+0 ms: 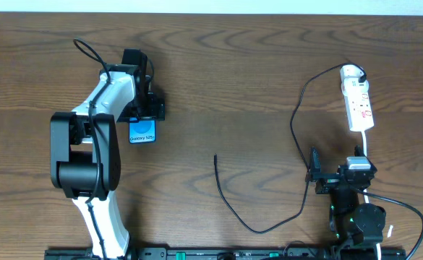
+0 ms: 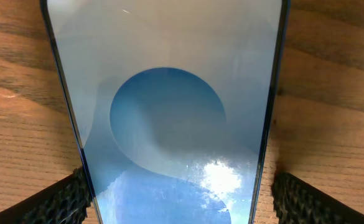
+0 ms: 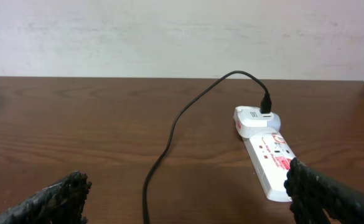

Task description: Plug charger to phone and switch on socket

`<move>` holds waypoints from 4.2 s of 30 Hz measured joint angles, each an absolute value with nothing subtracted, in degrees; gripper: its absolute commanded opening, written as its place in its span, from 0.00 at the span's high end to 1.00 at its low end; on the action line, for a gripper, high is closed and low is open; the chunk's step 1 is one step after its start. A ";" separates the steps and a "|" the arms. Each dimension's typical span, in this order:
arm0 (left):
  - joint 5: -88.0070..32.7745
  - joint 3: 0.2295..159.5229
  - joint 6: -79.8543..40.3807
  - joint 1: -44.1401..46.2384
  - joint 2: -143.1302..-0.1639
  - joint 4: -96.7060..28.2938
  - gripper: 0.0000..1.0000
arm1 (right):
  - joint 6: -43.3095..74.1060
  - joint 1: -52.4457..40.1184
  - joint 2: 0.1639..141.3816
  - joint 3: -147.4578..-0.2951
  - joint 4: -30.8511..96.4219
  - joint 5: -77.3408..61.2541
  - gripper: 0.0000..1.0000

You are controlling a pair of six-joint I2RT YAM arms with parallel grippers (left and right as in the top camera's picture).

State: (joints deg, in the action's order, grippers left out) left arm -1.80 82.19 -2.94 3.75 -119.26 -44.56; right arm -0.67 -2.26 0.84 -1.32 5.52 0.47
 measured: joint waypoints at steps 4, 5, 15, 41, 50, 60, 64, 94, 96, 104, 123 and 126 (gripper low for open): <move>-1.83 82.19 -2.94 3.75 -119.26 -44.56 0.07 | -0.67 -2.26 0.84 -1.32 5.54 0.47 0.01; -1.83 82.19 -2.94 3.75 -119.26 -44.56 0.07 | -0.67 -2.28 0.84 -1.32 5.52 0.47 0.01; -1.83 82.19 -3.18 3.75 -119.26 -44.56 0.07 | -0.67 -2.28 0.84 -1.32 5.52 0.47 0.01; -1.80 82.19 -4.49 3.75 -119.26 -44.58 0.11 | -0.67 -2.26 0.84 -1.32 5.54 0.47 0.01; -1.80 82.19 -4.56 3.75 -119.26 -44.51 0.16 | -0.67 -2.26 0.84 -1.32 5.52 0.47 0.01; -1.78 82.19 -4.56 3.75 -119.26 -44.53 0.20 | -0.67 -2.26 0.84 -1.32 5.52 0.47 0.01; -1.78 82.19 -4.60 3.75 -119.26 -44.51 0.21 | -0.67 -2.26 0.84 -1.32 5.52 0.47 0.01; -1.58 82.19 -4.56 3.86 -119.24 -44.51 0.36 | -0.67 -2.28 0.84 -1.32 5.52 0.47 0.01; -1.58 82.19 -4.54 3.86 -119.24 -44.53 0.41 | -0.67 -2.26 0.84 -1.32 5.52 0.47 0.01; -1.58 82.19 -4.54 3.86 -119.24 -44.53 0.54 | -0.67 -2.26 0.84 -1.32 5.52 0.47 0.01; -1.58 82.19 -4.56 3.86 -119.24 -44.53 0.92 | -0.67 -2.26 0.84 -1.32 5.52 0.47 0.01; -1.56 82.19 -4.54 3.86 -119.24 -44.53 0.92 | -0.67 -2.26 0.84 -1.32 5.52 0.47 0.01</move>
State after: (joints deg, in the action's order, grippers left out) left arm -1.56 82.19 -4.54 3.86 -119.24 -44.53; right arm -0.67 -2.26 0.84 -1.32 5.52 0.47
